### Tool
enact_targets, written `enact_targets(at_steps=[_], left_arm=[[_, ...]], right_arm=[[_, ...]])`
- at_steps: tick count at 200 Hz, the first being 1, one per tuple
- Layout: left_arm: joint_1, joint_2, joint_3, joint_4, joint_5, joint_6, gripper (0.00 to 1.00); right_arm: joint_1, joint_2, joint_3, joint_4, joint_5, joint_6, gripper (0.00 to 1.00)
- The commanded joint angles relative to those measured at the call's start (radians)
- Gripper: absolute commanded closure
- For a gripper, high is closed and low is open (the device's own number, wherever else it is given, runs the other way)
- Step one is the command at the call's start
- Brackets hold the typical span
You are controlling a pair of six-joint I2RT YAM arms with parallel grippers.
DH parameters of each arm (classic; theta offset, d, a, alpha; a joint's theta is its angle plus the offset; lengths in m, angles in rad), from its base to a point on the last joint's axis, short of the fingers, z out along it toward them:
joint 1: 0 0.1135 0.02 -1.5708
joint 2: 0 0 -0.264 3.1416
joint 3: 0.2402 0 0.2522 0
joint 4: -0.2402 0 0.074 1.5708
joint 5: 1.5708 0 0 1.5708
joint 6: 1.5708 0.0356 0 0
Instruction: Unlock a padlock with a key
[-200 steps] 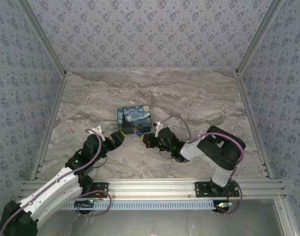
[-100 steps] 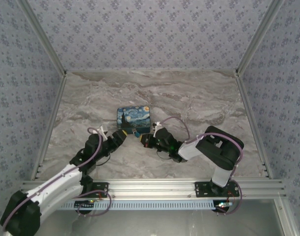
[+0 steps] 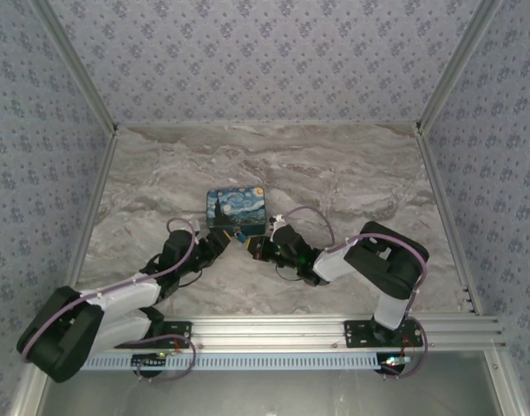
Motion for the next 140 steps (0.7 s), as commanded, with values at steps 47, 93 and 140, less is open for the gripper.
enact_targets(at_steps=[47,93,140], left_arm=[[0.007,0.164,0.066,0.236,0.056,-0.022,0.47],[0.007,0.263,0.087,0.31,0.065,-0.028,0.52],[0.006,0.304,0.087,0.307,0.052,-0.037,0.56]], right_arm=[[0.01,0.02,0.03,0.002,-0.004,0.041,1.0],[0.01,0.019,0.031,0.005,-0.012,0.064,1.0],[0.01,0.015,0.03,0.006,-0.013,0.073,1.0]])
